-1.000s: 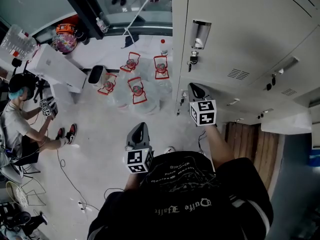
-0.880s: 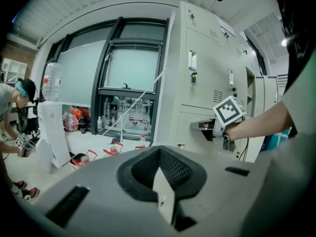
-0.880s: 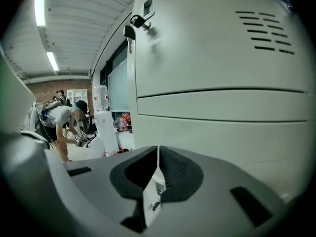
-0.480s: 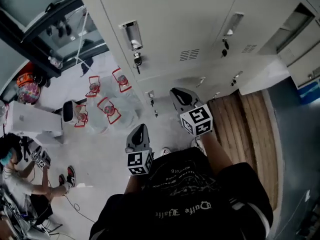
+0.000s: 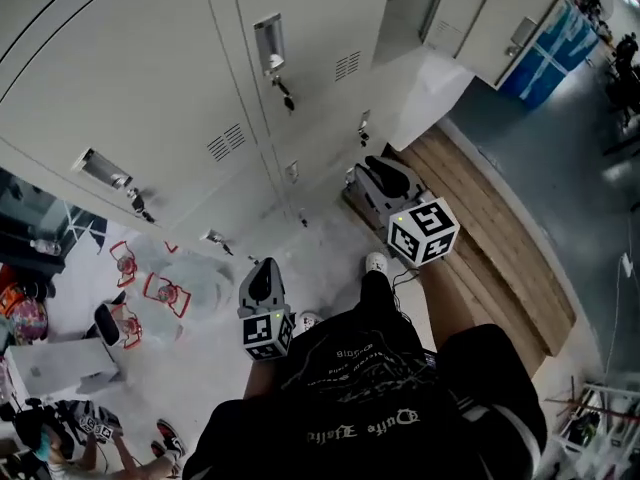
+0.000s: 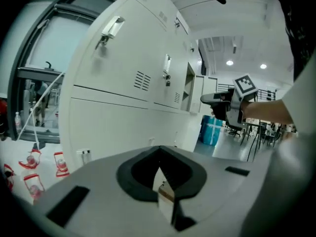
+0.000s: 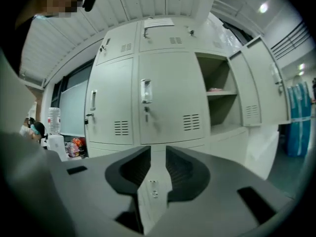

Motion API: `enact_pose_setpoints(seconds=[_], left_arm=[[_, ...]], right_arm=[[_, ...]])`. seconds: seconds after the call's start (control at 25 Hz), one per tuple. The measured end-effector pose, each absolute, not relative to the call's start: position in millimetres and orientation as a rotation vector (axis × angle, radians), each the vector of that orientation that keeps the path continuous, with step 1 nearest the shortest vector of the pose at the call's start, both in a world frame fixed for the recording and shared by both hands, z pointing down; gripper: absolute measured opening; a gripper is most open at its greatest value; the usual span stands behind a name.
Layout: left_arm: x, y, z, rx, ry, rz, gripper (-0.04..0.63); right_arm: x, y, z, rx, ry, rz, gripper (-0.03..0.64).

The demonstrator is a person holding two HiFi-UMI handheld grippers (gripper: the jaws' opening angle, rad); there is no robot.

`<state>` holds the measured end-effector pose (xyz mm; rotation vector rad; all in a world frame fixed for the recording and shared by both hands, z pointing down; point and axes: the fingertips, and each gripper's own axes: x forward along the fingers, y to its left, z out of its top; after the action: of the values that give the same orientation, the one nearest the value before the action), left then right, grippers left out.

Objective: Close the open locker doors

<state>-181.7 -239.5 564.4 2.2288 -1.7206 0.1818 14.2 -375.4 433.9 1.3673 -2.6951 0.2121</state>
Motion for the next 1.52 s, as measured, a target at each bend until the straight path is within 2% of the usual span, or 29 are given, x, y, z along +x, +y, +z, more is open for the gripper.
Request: enact_pose_setpoints(seconds=[0.36,0.84,0.96,1.08,1.44,1.52], left_arm=[[-79,-301,552,2.258,-1.638,0.131,0.008],[42,-394,526,2.357,-1.613,0.156,0.008],[60,-406,526,2.351,-1.624,0.167,0.008],[79,-412,527,2.356,-1.621,0.182,0.008],[85,-415,531,2.289,-1.707,0.202,0.008],[79,-415,534,2.266,-1.736,0.217,0.008]], right_arm=[[234,-440,388,1.801,-2.545,0.182,0.095],[436,-548,347,2.013,-2.381,0.059,0.098],[466,-574,351,1.991,-2.363,0.089,0.109],[479,-598,363,1.866,-2.382,0.124,0.160],[487,-641,378,1.683,-2.443,0.142,0.156],[485,-643,379,1.650,-2.459,0.141,0.117]])
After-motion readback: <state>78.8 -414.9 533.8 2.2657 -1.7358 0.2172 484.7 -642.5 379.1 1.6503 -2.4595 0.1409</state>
